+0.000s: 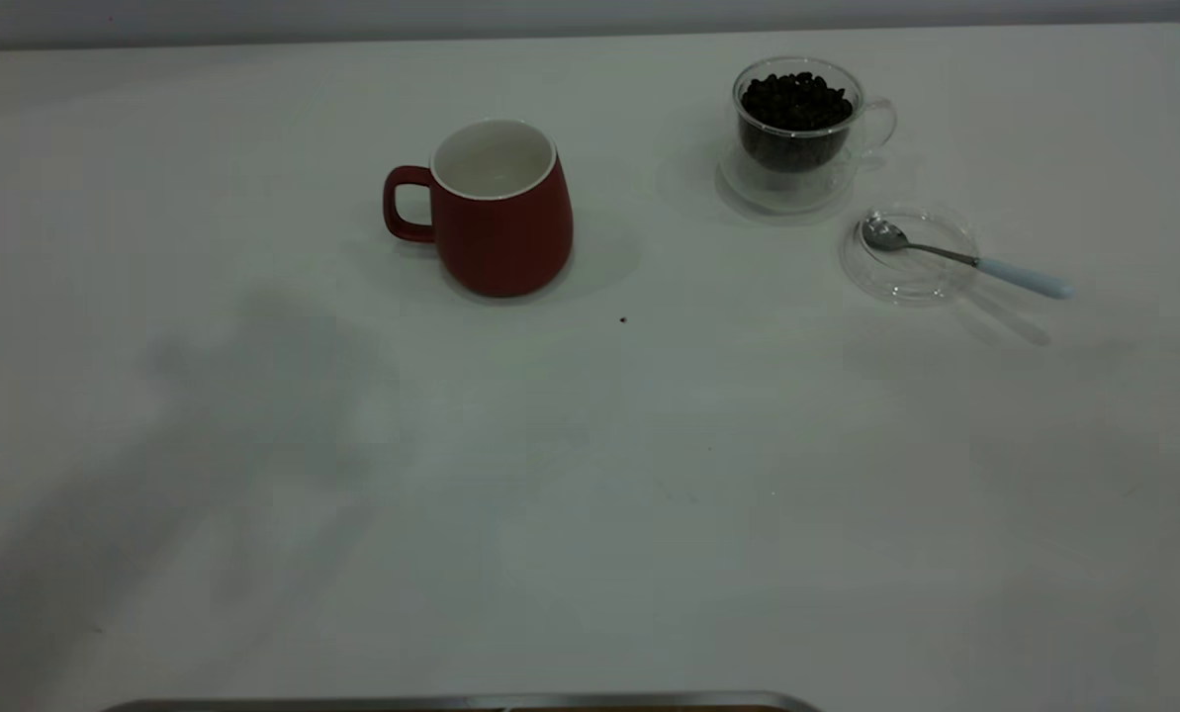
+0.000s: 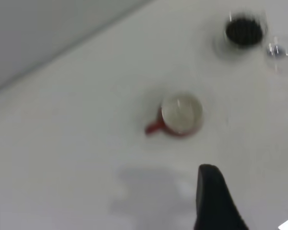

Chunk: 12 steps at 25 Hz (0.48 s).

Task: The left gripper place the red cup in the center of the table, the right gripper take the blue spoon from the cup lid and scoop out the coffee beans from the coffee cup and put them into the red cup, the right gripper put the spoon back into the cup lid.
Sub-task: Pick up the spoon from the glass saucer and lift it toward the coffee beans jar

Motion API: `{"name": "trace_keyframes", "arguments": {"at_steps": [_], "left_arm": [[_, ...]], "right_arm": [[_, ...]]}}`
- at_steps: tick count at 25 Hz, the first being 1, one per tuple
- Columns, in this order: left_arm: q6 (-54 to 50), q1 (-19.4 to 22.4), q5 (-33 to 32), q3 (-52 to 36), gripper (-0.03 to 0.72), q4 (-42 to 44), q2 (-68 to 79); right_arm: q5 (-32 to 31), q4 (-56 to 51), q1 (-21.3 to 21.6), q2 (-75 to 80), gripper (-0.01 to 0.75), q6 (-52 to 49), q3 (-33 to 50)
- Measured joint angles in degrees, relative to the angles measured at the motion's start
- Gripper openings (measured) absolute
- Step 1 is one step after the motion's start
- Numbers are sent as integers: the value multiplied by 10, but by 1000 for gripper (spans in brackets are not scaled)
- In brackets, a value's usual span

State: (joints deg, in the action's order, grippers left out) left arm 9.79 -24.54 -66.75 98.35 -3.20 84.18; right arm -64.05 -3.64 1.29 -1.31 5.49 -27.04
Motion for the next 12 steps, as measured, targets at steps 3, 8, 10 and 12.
{"name": "trace_keyframes", "arguments": {"at_steps": [3,8,10,12], "left_arm": [[-4,0,0,-129,467,0,-82],[-59,0,0,-344,467,0,-195],[-92,0,0,-437,467,-1,-244],[-108,0,2,-516,467,0,-288]], "right_arm": [[0,0,0,0,240,0,0],[0,0,0,0,240,0,0],[0,0,0,0,240,0,0],[0,0,0,0,240,0,0]]}}
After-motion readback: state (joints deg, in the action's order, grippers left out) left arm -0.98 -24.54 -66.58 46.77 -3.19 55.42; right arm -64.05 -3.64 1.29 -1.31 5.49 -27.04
